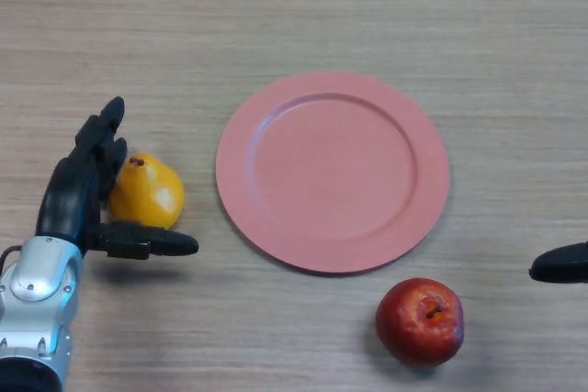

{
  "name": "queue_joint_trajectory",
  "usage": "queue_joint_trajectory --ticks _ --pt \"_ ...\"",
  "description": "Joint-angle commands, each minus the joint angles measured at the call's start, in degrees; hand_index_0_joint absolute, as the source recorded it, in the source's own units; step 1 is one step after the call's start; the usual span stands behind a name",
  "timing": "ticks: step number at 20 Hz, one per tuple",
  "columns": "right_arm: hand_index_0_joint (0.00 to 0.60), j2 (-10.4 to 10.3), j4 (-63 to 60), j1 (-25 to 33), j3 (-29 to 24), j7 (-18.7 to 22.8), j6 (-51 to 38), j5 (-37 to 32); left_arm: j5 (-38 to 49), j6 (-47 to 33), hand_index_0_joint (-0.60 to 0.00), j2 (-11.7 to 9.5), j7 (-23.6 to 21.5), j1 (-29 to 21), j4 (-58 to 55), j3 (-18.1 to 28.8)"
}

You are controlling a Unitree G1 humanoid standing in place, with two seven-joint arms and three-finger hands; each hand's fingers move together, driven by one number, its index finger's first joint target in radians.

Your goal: Pick up the yellow pear and place it on the plate

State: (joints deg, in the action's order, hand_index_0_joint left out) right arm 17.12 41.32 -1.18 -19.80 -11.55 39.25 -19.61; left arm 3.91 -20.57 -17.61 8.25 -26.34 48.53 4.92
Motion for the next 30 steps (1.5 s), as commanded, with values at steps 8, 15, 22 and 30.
queue_joint_trajectory --ticks 8,15,22,30 --pt "0.6 1.3 3.9 0.7 -6.9 -1.6 -6.5 2.2 -10.8 -5.7 -0.6 -3.2 -2.4 -0.7 -2.7 -0.7" --pt "0.6 1.1 5.4 -0.1 -9.0 -1.6 -3.9 -0.1 -16.4 -4.7 -0.6 -5.2 -14.6 4.2 -15.3 2.3" --pt "0.201 1.2 6.4 -0.1 -9.6 -1.3 -3.0 0.2 -12.3 0.9 -0.6 -1.7 -13.3 1.8 -27.5 0.2" --pt "0.0 2.3 7.2 0.6 -10.6 -1.0 -1.5 -0.1 -14.5 -1.0 -0.6 6.1 -9.9 -7.6 -19.2 -6.6"
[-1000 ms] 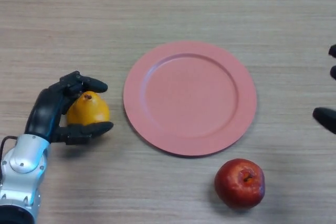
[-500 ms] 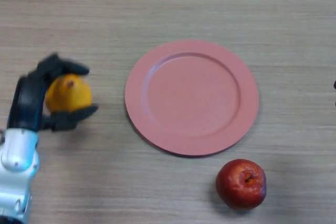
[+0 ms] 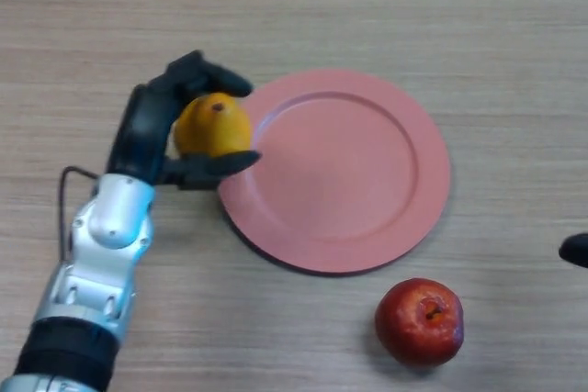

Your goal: Pick up the yellow pear and place it on the plate

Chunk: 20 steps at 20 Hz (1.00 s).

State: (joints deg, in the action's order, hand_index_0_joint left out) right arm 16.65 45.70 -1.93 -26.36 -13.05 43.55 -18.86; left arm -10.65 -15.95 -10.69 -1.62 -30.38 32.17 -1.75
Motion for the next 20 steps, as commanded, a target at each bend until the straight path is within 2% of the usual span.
queue_joint_trajectory --ticks 1,2,3,5,6,7,9,12,13,14,15,16,17,20 --pt "0.0 2.8 2.9 1.0 -3.9 0.2 -6.2 -0.2 0.4 -8.6 -0.6 -0.5 -1.6 -5.1 -0.1 -1.3" --pt "0.0 2.6 2.9 1.0 -3.9 0.1 -6.4 0.1 0.5 -11.9 -0.6 -0.4 -3.5 -6.4 3.2 -2.8" --pt "0.0 2.7 2.8 0.7 -3.7 -0.4 -7.0 1.0 6.3 -10.8 -0.6 -0.3 -3.1 -7.4 5.1 -5.3" --pt "0.0 2.5 2.4 0.5 -4.2 -1.0 -7.9 2.0 10.2 -13.3 -0.6 -0.2 -5.7 -9.2 10.4 -10.9" --pt "0.0 2.8 2.1 0.5 -4.2 -1.4 -8.3 2.8 11.8 -13.6 -0.6 -0.2 -5.8 -10.0 11.9 -13.4" --pt "0.0 2.7 2.0 0.4 -4.5 -1.8 -8.6 3.1 15.3 -13.3 -0.6 -0.2 -4.5 -10.3 12.3 -15.7" --pt "0.0 2.3 1.9 -0.3 -4.7 -2.6 -9.0 3.8 22.5 -13.8 -0.6 -0.2 -5.0 -11.2 13.9 -19.7" --pt "0.0 2.3 1.3 -0.3 -5.4 -3.5 -9.7 4.8 20.9 -12.8 -0.6 -0.2 -7.4 -12.3 17.3 -22.7" --pt "0.0 2.2 1.3 -0.3 -5.4 -3.5 -9.7 4.9 20.4 -12.5 -0.501 -0.2 -7.7 -12.4 17.6 -22.9" --pt "0.0 2.1 1.2 -0.2 -5.3 -3.5 -9.9 5.0 19.5 -11.8 -0.349 -0.2 -8.4 -12.6 18.0 -23.2" --pt "0.0 2.1 1.0 -0.2 -5.3 -3.6 -10.1 5.2 18.5 -10.6 -0.249 -0.2 -8.9 -12.6 18.3 -23.6" --pt "0.0 2.0 0.6 -0.1 -5.3 -3.7 -10.7 5.5 16.4 -8.3 -0.1 -0.2 -9.5 -12.5 18.5 -23.9" --pt "0.0 1.7 0.1 -0.1 -5.1 -3.7 -11.4 5.8 13.2 -6.8 0.0 -0.2 -10.6 -12.2 18.7 -23.9" --pt "0.0 1.7 0.3 0.0 -4.9 -3.7 -11.3 5.7 13.6 -4.7 0.0 -0.2 -8.0 -10.2 15.3 -20.4"
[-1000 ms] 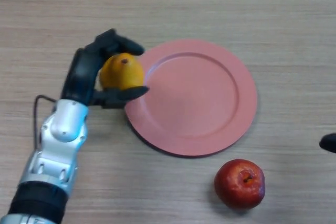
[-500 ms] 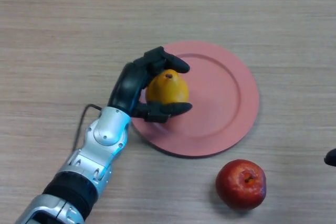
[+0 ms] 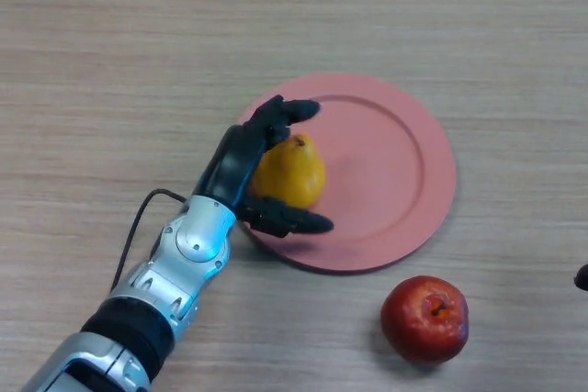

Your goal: Pick up the yellow pear and place it on the plate

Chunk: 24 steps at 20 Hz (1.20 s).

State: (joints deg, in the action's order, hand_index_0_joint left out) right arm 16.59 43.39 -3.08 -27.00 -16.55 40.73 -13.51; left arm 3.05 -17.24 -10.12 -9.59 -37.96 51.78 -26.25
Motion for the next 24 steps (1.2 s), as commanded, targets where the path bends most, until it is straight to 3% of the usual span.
queue_joint_trajectory --ticks 1,6,9,11,14,19,24 --pt "0.0 2.1 2.5 1.6 -4.2 -0.2 -8.2 0.3 -0.9 -2.3 0.0 -0.8 -0.2 -1.8 -5.8 5.4" --pt "0.0 2.0 3.3 2.2 -2.7 0.7 -6.6 -0.5 -5.6 2.0 0.0 -0.8 2.7 5.2 -22.8 16.9" --pt "0.0 1.9 3.6 3.0 -1.8 1.7 -5.2 -2.3 -8.7 12.0 0.0 -0.8 9.5 10.3 -36.7 22.9" --pt "0.0 2.1 2.8 3.8 -0.6 2.7 -5.5 -3.1 -10.8 12.1 0.0 -2.0 11.1 13.7 -44.3 25.3" --pt "0.0 1.8 0.4 4.5 2.4 4.4 -7.6 -4.1 -6.8 16.3 0.0 -4.2 13.5 18.4 -55.1 29.4" --pt "0.0 1.9 -5.3 4.8 6.8 5.5 -13.1 -2.9 -2.5 13.8 0.0 -8.9 16.4 24.8 -59.6 35.2" --pt "0.0 1.6 -9.3 5.8 10.1 6.2 -16.8 -2.1 1.7 15.6 0.0 -10.8 21.7 31.0 -67.5 41.2"
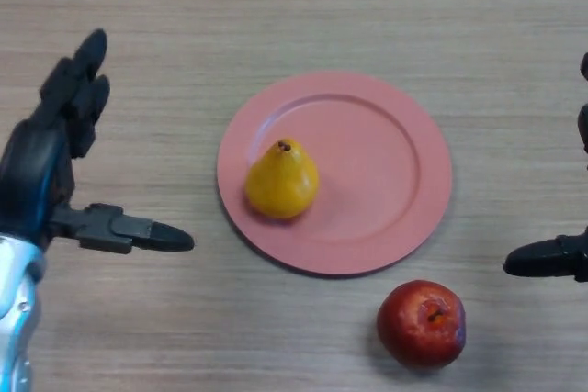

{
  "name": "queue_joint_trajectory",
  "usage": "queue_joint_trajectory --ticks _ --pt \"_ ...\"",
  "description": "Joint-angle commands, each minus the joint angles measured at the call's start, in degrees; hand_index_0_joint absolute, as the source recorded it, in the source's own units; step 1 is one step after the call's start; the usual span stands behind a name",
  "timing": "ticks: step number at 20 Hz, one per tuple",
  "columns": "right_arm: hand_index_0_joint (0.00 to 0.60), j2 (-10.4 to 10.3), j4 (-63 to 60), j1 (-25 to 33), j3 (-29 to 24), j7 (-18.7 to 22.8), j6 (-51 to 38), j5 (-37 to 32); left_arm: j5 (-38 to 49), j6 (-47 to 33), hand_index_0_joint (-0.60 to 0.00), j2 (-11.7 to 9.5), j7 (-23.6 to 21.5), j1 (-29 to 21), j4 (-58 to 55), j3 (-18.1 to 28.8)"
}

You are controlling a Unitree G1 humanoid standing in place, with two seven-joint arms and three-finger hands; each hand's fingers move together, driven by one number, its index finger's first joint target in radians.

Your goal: Pick up the yellow pear and place it on the plate

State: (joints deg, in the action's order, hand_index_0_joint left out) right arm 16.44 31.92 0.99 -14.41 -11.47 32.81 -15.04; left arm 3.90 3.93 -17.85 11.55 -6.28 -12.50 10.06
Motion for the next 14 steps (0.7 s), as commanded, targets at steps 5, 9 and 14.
queue_joint_trajectory --ticks 5,9,14 --pt "0.0 1.7 1.8 3.2 -0.3 2.3 -8.1 -0.4 11.2 6.0 0.0 -2.8 1.2 1.9 -9.1 9.4" --pt "0.0 1.4 1.8 3.6 0.2 4.3 -8.1 -1.6 11.1 7.5 0.0 -3.1 1.3 2.1 -11.2 9.1" --pt "0.0 1.1 1.7 4.3 2.6 4.0 -7.9 1.9 7.6 7.7 0.0 -2.5 3.3 3.4 -12.4 9.0"
